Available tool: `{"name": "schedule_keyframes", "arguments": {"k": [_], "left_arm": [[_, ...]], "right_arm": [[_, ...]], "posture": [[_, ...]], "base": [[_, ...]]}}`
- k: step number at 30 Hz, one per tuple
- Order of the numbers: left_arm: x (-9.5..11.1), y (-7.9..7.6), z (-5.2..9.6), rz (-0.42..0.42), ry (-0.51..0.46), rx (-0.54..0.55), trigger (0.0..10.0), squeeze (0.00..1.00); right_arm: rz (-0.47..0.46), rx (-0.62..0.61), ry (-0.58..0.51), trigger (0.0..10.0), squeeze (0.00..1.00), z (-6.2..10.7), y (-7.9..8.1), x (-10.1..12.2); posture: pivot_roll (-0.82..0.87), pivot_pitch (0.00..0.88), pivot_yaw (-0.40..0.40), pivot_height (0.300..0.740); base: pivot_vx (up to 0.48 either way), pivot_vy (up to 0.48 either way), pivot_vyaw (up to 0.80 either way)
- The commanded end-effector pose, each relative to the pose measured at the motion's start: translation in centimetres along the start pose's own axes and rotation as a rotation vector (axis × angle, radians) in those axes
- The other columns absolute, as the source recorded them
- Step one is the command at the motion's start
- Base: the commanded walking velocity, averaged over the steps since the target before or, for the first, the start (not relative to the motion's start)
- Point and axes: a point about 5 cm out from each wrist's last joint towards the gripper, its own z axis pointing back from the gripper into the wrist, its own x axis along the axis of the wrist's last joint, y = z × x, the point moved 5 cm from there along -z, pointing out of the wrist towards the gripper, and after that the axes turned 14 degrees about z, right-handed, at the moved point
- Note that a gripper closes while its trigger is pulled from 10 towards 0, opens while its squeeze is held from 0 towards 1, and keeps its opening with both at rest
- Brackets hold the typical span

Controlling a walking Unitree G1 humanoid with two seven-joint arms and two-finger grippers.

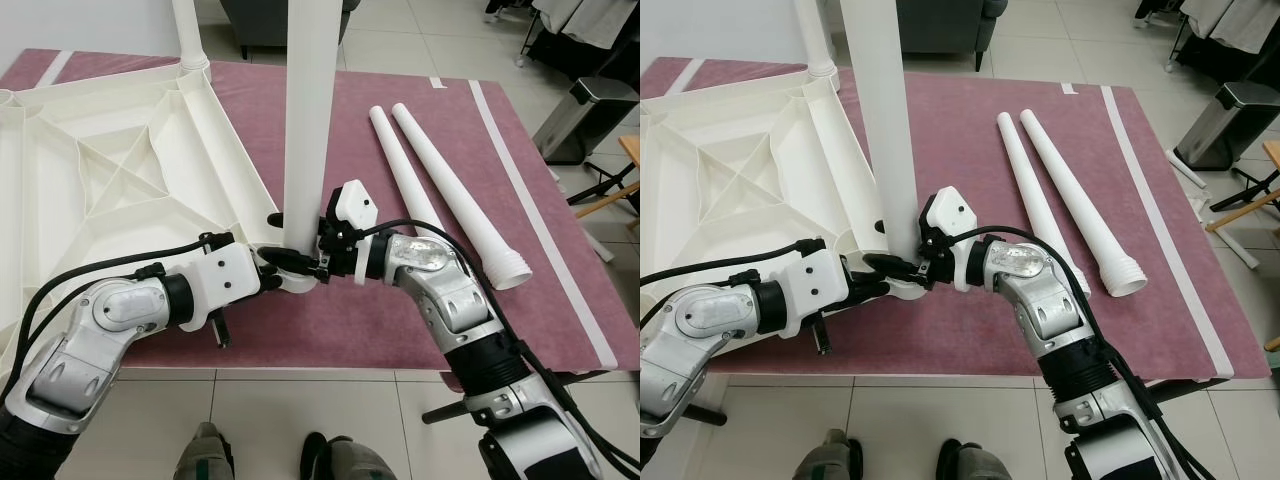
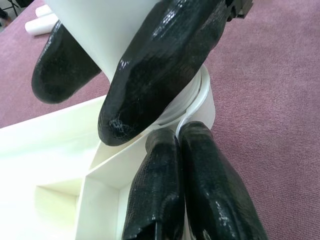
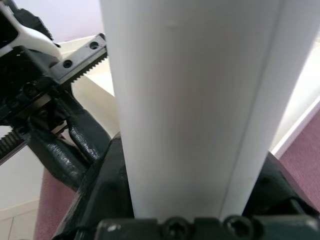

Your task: Building children table

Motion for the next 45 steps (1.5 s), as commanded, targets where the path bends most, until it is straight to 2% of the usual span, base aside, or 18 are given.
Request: {"name": "schedule_keyframes", "arguments": {"k": [1, 2, 5, 6, 7, 10, 12, 15, 17, 18, 22, 28, 32, 33, 34, 41, 42, 45], "left_arm": [[0.5, -0.3, -0.3, -0.023, -0.017, -0.015, 0.0, 0.00], [0.5, -0.3, -0.3, -0.023, -0.017, -0.015, 0.0, 0.00], [-0.1, 1.9, -0.9, 0.011, -0.003, 0.101, 0.0, 0.00], [-0.1, 1.9, -0.9, 0.011, -0.003, 0.101, 0.0, 0.00], [-0.2, 2.7, -1.1, 0.024, 0.003, 0.142, 0.0, 0.00], [-0.3, 3.2, -1.3, 0.031, 0.007, 0.165, 0.0, 0.00], [-0.2, 4.8, -1.7, 0.055, 0.006, 0.245, 0.0, 0.00], [-0.1, 5.5, -2.0, 0.065, 0.008, 0.278, 0.0, 0.00], [0.2, 7.1, -2.7, 0.079, 0.005, 0.346, 0.0, 0.00], [0.2, 7.1, -2.7, 0.079, 0.005, 0.346, 0.0, 0.00], [0.5, 8.2, -3.7, 0.092, 0.002, 0.394, 0.0, 0.00], [0.6, 9.3, -4.5, 0.101, 0.007, 0.445, 0.0, 0.00], [0.7, 9.8, -5.2, 0.102, 0.008, 0.465, 0.0, 0.00], [0.7, 9.5, -5.2, 0.096, 0.009, 0.449, 0.0, 0.00], [0.7, 9.5, -5.2, 0.096, 0.009, 0.445, 0.0, 0.00], [0.7, 8.9, -4.9, 0.082, 0.004, 0.404, 0.0, 0.00], [0.7, 8.6, -4.8, 0.074, -0.001, 0.384, 0.0, 0.00], [0.8, 8.2, -4.7, 0.066, -0.005, 0.363, 0.0, 0.00]], "right_arm": [[-0.012, -0.102, 0.080, 0.0, 0.00, 0.8, -1.3, -1.6], [-0.012, -0.102, 0.080, 0.0, 0.00, 0.8, -1.3, -1.6], [-0.051, -0.204, 0.142, 0.0, 0.00, 0.2, -1.4, -2.8], [-0.051, -0.204, 0.142, 0.0, 0.00, 0.2, -1.4, -2.8], [-0.059, -0.240, 0.165, 0.0, 0.00, -0.1, -1.4, -3.2], [-0.062, -0.259, 0.179, 0.0, 0.00, -0.2, -1.4, -3.5], [-0.109, -0.394, 0.253, 0.0, 0.00, -0.7, -1.8, -4.7], [-0.141, -0.462, 0.294, 0.0, 0.00, -0.8, -1.9, -5.4], [-0.203, -0.650, 0.387, 0.0, 0.00, -0.8, -2.1, -6.8], [-0.203, -0.650, 0.387, 0.0, 0.00, -0.8, -2.1, -6.8], [-0.219, -0.807, 0.439, 0.0, 0.00, -0.7, -2.6, -7.2], [-0.228, -0.916, 0.465, 0.0, 0.00, -0.6, -3.4, -7.2], [-0.248, -0.937, 0.463, 0.0, 0.00, -1.0, -3.6, -7.1], [-0.246, -0.912, 0.429, 0.7, 0.00, -1.4, -3.6, -6.6], [-0.245, -0.908, 0.422, 10.0, 0.00, -1.5, -3.6, -6.5], [-0.208, -0.829, 0.259, 10.0, 0.00, -2.2, -3.9, -4.0], [-0.202, -0.800, 0.214, 10.0, 1.00, -2.1, -4.1, -3.5], [-0.191, -0.779, 0.177, 10.0, 1.00, -1.9, -4.3, -3.0]], "posture": [[0.13, 0.066, -0.028, 0.740], [0.13, 0.066, -0.028, 0.740], [0.12, 0.073, -0.030, 0.740], [0.12, 0.073, -0.030, 0.740], [0.12, 0.075, -0.031, 0.740], [0.12, 0.075, -0.031, 0.740], [0.12, 0.075, -0.031, 0.740], [0.12, 0.076, -0.032, 0.740], [0.12, 0.077, -0.031, 0.740], [0.12, 0.077, -0.031, 0.740], [0.12, 0.078, -0.028, 0.740], [0.12, 0.073, -0.027, 0.740], [0.12, 0.070, -0.027, 0.740], [0.12, 0.070, -0.026, 0.740], [0.12, 0.070, -0.026, 0.740], [0.12, 0.070, -0.027, 0.740], [0.12, 0.070, -0.027, 0.740], [0.12, 0.071, -0.026, 0.740]], "base": [[0.000, 0.000, 0.00], [0.000, 0.000, 0.00], [0.000, 0.000, 0.00], [0.000, 0.000, 0.00], [0.000, 0.000, 0.00], [0.000, 0.000, 0.00], [0.000, 0.000, 0.00], [0.000, 0.000, 0.00], [0.000, 0.000, 0.00], [0.000, 0.000, 0.00], [0.000, 0.000, 0.00], [0.000, 0.000, 0.00], [0.000, 0.000, 0.00], [0.000, 0.000, 0.00], [0.000, 0.000, 0.00], [0.000, 0.000, 0.00], [0.000, 0.000, 0.00], [0.000, 0.000, 0.00]]}}
